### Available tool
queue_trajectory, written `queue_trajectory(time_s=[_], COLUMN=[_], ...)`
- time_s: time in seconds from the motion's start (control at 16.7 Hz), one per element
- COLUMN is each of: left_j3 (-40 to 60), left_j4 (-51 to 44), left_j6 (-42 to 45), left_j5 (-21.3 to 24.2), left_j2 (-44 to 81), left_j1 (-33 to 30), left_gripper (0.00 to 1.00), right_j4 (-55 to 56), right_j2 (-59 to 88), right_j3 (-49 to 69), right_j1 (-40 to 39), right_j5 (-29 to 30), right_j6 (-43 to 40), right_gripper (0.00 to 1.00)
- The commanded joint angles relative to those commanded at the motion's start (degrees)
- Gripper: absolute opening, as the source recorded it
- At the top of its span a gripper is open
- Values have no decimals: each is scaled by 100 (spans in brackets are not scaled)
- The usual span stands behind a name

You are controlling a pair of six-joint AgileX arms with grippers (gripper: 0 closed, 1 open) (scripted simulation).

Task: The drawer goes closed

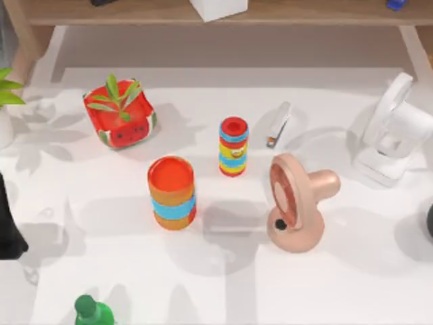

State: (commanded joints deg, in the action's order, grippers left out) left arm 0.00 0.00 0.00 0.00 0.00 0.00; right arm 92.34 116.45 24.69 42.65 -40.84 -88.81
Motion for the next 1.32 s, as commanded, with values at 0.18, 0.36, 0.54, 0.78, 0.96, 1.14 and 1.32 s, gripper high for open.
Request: queue_trajectory(time_s=[0.18,0.36,0.54,0.78,0.96,1.14,1.32], left_j3=[0,0,0,0,0,0,0], left_j4=[0,0,0,0,0,0,0], left_j6=[0,0,0,0,0,0,0], left_j5=[0,0,0,0,0,0,0], left_j2=[0,0,0,0,0,0,0], left_j1=[0,0,0,0,0,0,0], left_gripper=[100,100,100,100,100,100,100], right_j4=[-109,-287,-303,-303,-303,-303,-303], right_j2=[57,154,162,162,162,162,162], right_j3=[177,447,470,470,470,470,470], right_j1=[-115,-302,-319,-319,-319,-319,-319], right_j5=[124,313,329,329,329,329,329], right_j6=[-11,-15,-15,-15,-15,-15,-15], right_gripper=[100,100,100,77,55,32,10])
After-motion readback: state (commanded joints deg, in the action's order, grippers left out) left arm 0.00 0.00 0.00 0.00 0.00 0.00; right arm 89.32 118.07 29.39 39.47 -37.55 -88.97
